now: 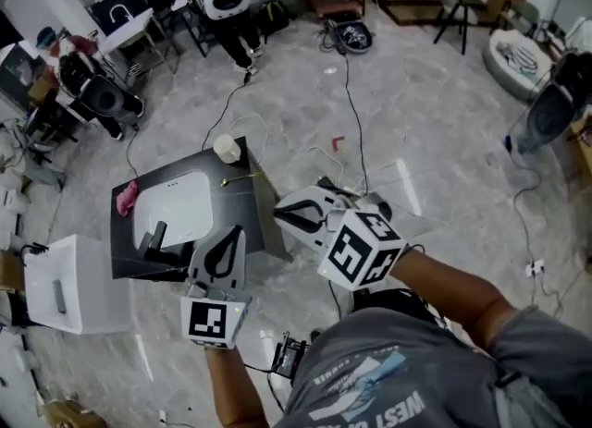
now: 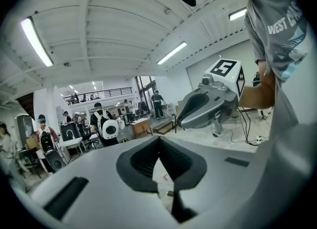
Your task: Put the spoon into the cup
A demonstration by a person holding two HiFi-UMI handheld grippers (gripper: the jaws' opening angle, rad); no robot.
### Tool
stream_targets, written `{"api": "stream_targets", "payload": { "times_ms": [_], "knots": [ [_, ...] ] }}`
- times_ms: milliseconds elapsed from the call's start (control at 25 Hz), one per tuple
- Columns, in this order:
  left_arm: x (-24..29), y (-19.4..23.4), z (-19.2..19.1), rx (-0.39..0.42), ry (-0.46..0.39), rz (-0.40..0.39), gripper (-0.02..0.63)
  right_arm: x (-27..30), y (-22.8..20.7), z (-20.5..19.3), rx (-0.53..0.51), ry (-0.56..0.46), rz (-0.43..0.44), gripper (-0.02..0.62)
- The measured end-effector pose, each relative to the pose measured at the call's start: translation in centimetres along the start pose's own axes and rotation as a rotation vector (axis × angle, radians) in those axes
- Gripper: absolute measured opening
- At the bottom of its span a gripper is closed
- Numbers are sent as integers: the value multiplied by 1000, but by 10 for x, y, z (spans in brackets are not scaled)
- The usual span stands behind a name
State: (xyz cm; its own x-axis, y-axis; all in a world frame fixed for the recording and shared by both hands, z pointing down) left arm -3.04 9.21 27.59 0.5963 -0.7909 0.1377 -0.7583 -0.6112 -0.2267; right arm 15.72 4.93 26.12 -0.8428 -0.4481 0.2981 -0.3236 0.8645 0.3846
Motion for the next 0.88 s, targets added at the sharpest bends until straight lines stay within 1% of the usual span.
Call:
{"api": "stream_targets", "payload": {
  "times_ms": [80, 160, 280, 360, 480, 520, 640, 800, 880],
  "knots": [
    [9, -6, 12, 21, 15, 8, 3, -13, -13, 3, -5, -7, 10, 32],
    [19, -10, 20, 25, 10, 21, 3, -22, -27, 1, -15, -10, 13, 32],
    [35, -8, 27, 30, 3, 38, 3, -23, -46, -5, -23, -19, 26, 32],
    [40, -7, 28, 27, -4, 44, 3, -20, -51, -9, -16, -21, 35, 32],
    [39, -6, 18, 8, 57, 32, 3, -17, -42, -21, 8, -9, 47, 32],
    [44, -2, 16, 6, 52, 32, 3, -15, -45, -23, -1, -5, 42, 32],
    [54, 16, 9, 10, 2, 30, 3, 3, -56, -24, -18, 0, 34, 32],
    [59, 40, -1, 33, -10, -11, 3, 24, -59, -21, -10, 35, 25, 32],
    [59, 54, -3, 20, -24, -27, 3, 33, -60, -16, -7, 47, 7, 32]
  ]
}}
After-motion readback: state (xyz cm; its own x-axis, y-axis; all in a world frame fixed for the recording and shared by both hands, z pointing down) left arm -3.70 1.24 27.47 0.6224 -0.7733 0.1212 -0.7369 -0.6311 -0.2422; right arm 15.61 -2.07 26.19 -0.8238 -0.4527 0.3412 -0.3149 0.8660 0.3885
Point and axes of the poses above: the fingertips, and each gripper's own axes: x forward along the fingers, y to its left, z out of its top, the point moved 10 cm from there along -x, backward along the fingers, and after that the axes turned 4 degrees about -y, right-handed, at the moved point
